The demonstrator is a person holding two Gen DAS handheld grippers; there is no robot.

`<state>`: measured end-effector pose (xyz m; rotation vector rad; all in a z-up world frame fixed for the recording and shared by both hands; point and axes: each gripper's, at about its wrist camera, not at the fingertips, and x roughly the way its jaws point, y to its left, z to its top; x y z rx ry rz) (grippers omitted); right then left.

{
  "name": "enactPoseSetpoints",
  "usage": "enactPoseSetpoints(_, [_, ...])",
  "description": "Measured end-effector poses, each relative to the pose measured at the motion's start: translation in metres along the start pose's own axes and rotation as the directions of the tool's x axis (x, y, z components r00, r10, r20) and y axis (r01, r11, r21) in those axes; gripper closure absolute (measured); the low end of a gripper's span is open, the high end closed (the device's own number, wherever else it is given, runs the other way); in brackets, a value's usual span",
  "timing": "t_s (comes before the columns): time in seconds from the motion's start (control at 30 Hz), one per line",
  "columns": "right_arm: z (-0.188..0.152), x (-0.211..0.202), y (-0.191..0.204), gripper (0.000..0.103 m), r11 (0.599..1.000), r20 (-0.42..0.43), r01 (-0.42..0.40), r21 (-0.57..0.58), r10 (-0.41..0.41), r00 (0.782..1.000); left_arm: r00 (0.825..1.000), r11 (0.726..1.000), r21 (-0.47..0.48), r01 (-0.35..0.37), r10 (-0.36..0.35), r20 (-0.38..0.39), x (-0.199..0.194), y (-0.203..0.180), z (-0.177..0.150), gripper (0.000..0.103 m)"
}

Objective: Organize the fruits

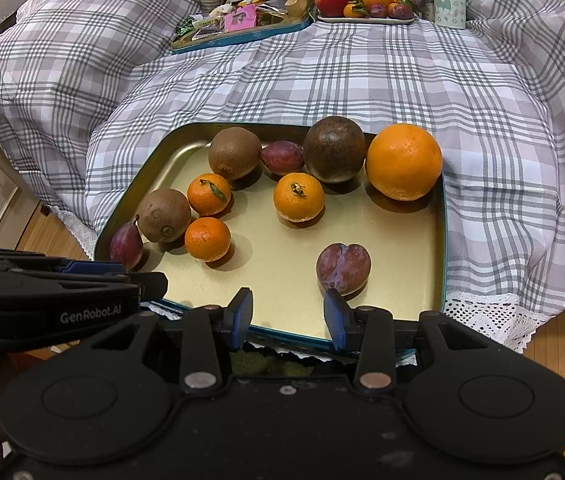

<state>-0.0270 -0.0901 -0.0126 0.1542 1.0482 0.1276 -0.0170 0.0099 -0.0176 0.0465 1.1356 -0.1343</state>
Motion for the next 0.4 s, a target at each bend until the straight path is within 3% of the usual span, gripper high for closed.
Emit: enactPoseSetpoints(0.4, [-0.0008,0.0006,-0.0013,0.061,1.000,-0.005,-0.002,0.004,0.003,1.000,1.000,1.000,0.002,0.004,-0.004,0.000,0.0006,-0.0021,-0.0007,0.060])
